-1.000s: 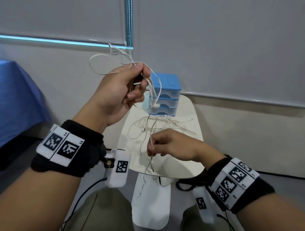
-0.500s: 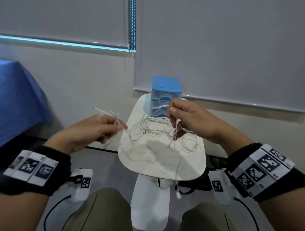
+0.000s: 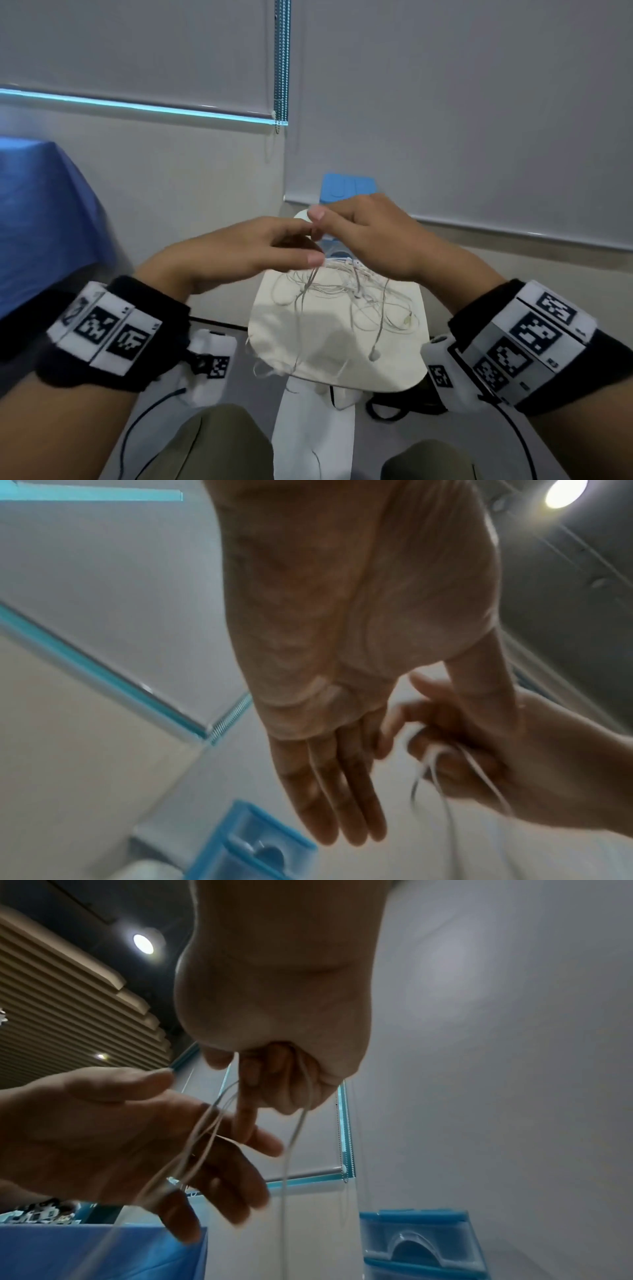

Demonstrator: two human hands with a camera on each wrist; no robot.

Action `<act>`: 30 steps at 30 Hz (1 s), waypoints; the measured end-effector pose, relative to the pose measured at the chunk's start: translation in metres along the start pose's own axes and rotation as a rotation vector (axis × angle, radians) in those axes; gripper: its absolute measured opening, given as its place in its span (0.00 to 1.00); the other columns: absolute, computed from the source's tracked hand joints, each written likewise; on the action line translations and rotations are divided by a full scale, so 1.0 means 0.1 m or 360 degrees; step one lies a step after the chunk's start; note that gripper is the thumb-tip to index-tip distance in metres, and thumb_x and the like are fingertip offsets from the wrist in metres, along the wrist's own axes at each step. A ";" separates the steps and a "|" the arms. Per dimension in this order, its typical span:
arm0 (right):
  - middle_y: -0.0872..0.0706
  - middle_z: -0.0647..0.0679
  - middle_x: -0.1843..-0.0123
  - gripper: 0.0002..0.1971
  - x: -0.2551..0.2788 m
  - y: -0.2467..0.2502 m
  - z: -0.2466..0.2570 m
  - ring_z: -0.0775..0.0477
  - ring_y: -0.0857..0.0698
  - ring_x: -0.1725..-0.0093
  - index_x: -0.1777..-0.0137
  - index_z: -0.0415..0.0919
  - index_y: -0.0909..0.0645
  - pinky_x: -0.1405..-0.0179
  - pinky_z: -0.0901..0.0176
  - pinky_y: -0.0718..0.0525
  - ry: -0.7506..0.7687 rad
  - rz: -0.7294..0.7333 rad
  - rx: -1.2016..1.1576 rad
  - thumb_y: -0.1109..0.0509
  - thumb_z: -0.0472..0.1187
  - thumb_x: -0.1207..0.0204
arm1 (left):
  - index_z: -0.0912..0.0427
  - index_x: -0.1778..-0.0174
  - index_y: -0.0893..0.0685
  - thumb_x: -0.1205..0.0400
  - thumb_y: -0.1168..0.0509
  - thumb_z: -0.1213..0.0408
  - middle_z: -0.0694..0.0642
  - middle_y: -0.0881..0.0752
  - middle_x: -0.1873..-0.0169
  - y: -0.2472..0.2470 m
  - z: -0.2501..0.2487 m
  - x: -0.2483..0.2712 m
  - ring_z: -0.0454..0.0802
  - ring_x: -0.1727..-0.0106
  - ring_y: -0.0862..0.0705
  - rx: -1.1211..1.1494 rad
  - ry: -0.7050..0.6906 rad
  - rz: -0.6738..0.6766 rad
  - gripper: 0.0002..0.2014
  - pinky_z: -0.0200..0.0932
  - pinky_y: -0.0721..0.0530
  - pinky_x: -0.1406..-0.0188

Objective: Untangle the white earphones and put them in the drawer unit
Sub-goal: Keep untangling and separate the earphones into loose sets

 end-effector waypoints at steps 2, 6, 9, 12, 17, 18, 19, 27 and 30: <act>0.13 0.52 0.68 0.32 -0.06 0.10 0.04 0.55 0.17 0.62 0.59 0.45 0.12 0.56 0.48 0.19 -0.0029 -0.0135 0.0088 0.49 0.65 0.11 | 0.55 0.26 0.19 0.14 0.30 0.51 0.52 0.08 0.38 -0.18 -0.06 -0.13 0.49 0.32 0.12 0.0057 -0.0029 0.0035 0.22 0.54 0.18 0.28; 0.11 0.54 0.61 0.32 -0.07 0.18 0.04 0.51 0.16 0.55 0.58 0.46 0.15 0.55 0.50 0.21 -0.0046 -0.0197 0.0356 0.54 0.63 0.10 | 0.61 0.47 0.15 0.08 0.38 0.64 0.56 0.13 0.64 -0.23 -0.14 -0.27 0.50 0.61 0.14 0.0310 -0.0062 -0.0170 0.08 0.48 0.12 0.47; 0.16 0.53 0.63 0.26 -0.06 0.19 -0.03 0.50 0.19 0.58 0.59 0.49 0.24 0.59 0.46 0.23 0.0039 -0.0198 0.0359 0.55 0.62 0.10 | 0.55 0.61 0.12 0.08 0.39 0.67 0.54 0.20 0.70 -0.20 -0.18 -0.33 0.47 0.69 0.23 0.0287 -0.0054 -0.0227 0.17 0.48 0.14 0.52; 0.20 0.51 0.61 0.22 -0.02 0.19 -0.11 0.47 0.21 0.58 0.59 0.51 0.33 0.59 0.44 0.24 0.0079 -0.0148 0.0362 0.55 0.64 0.12 | 0.60 0.59 0.14 0.08 0.40 0.67 0.49 0.20 0.73 -0.20 -0.25 -0.37 0.45 0.71 0.24 0.0185 -0.0061 -0.0231 0.15 0.46 0.14 0.54; 0.18 0.55 0.66 0.18 -0.04 0.30 -0.14 0.56 0.21 0.64 0.56 0.51 0.25 0.64 0.52 0.29 -0.0043 0.0003 0.0351 0.43 0.61 0.12 | 0.48 0.58 0.12 0.12 0.39 0.73 0.55 0.11 0.57 -0.18 -0.22 -0.43 0.52 0.56 0.13 -0.0042 0.0054 -0.0101 0.17 0.46 0.14 0.51; 0.19 0.56 0.71 0.13 -0.06 0.36 -0.11 0.59 0.23 0.69 0.55 0.49 0.22 0.67 0.56 0.32 -0.0046 0.0020 0.0190 0.36 0.55 0.13 | 0.47 0.53 0.11 0.15 0.37 0.73 0.52 0.09 0.51 -0.18 -0.23 -0.44 0.52 0.48 0.11 -0.0079 0.0060 -0.0077 0.15 0.49 0.15 0.45; 0.21 0.56 0.75 0.07 -0.08 0.42 -0.08 0.59 0.25 0.74 0.54 0.47 0.19 0.69 0.59 0.32 -0.0030 0.0022 -0.0011 0.31 0.47 0.14 | 0.46 0.47 0.11 0.18 0.35 0.70 0.49 0.08 0.46 -0.17 -0.26 -0.44 0.52 0.41 0.11 -0.0046 0.0036 -0.0057 0.14 0.50 0.16 0.40; 0.30 0.52 0.73 0.12 -0.11 1.34 -0.16 0.54 0.35 0.76 0.55 0.49 0.18 0.75 0.60 0.39 0.0104 -0.0897 -0.1002 0.33 0.30 0.19 | 0.63 0.60 0.20 0.06 0.47 0.62 0.52 0.29 0.75 -0.21 -0.56 -0.54 0.51 0.74 0.26 0.0742 -0.0323 -0.0013 0.19 0.55 0.15 0.44; 0.27 0.55 0.72 0.13 0.13 1.67 -0.72 0.56 0.32 0.78 0.53 0.50 0.19 0.78 0.62 0.37 -0.0083 -0.1509 -0.1217 0.36 0.29 0.25 | 0.59 0.63 0.24 0.07 0.45 0.60 0.51 0.36 0.75 -0.17 -0.32 -0.55 0.48 0.76 0.33 0.0809 -0.0217 -0.0038 0.19 0.46 0.12 0.55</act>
Point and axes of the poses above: each hand's wrist, its own x-axis away from the middle knuckle, its own y-axis out of the back of the hand, z = x × y, the point moved 8 cm from there along -x, towards the middle knuckle
